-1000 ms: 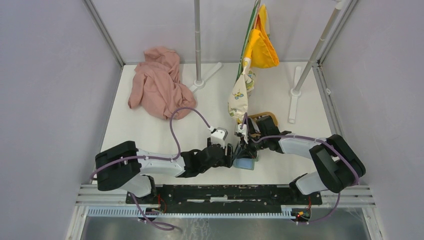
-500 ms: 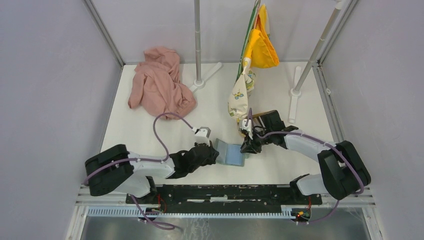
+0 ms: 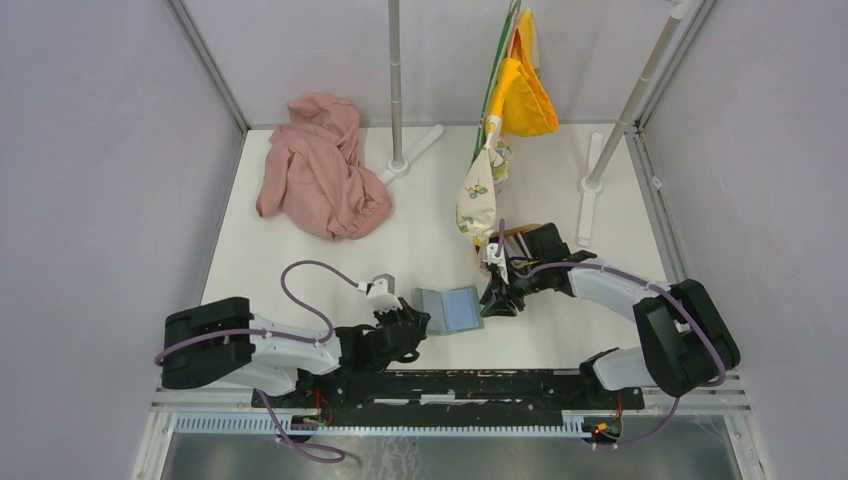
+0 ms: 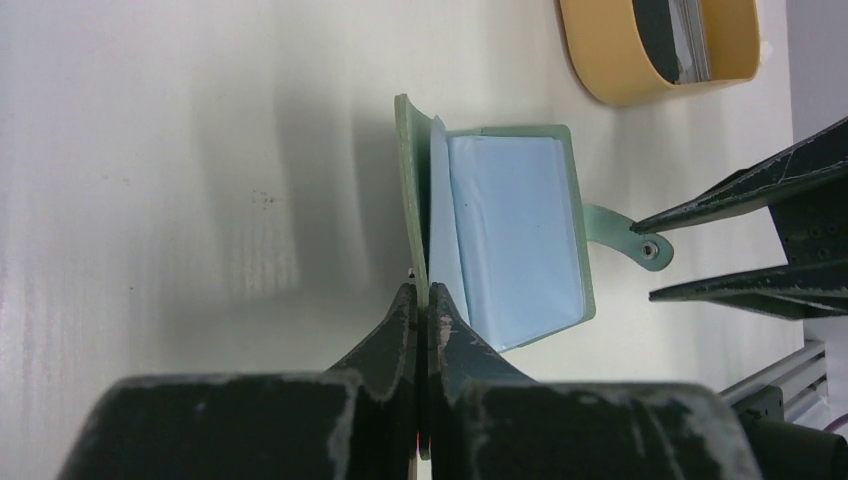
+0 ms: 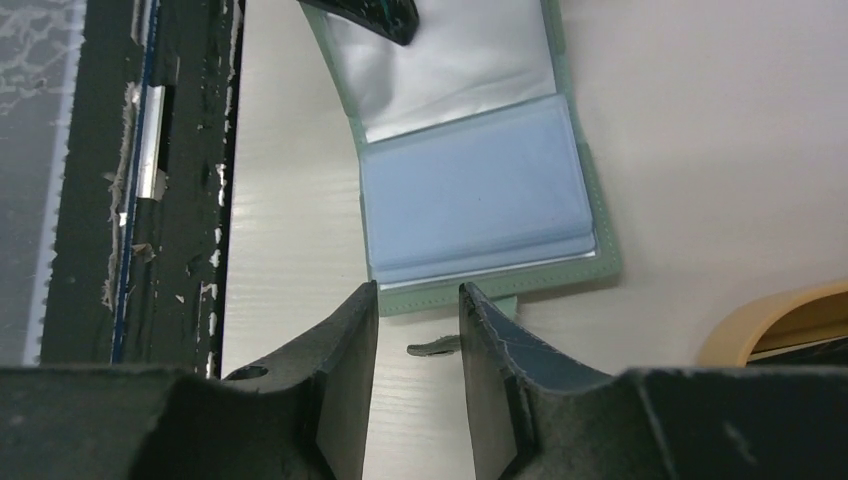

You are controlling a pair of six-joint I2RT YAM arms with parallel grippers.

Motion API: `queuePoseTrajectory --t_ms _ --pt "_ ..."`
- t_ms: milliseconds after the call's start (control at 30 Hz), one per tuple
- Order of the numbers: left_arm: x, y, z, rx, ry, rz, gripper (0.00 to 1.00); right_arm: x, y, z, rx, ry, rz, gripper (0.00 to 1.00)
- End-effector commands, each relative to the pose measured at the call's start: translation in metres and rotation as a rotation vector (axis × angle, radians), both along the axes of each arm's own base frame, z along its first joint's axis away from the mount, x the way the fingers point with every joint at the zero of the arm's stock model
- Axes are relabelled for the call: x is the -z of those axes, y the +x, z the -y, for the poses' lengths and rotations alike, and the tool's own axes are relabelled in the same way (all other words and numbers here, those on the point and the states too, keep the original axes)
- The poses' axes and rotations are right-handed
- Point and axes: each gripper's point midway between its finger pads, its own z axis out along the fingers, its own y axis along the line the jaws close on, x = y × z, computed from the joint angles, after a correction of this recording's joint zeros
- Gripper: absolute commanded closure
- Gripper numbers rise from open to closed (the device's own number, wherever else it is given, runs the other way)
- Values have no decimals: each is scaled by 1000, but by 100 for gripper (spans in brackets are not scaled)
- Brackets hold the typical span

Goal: Put the credit cards into the card holder
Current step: Open the card holder at the center of the board.

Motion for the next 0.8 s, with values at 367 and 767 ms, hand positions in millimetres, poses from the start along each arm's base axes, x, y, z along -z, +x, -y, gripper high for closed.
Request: queuePoseTrajectory --t_ms 367,767 --pt "-21 13 22 -114 -94 25 98 5 41 -7 433 -13 -252 41" --pt "-20 10 33 -83 -89 12 98 21 31 -7 476 -72 -421 47"
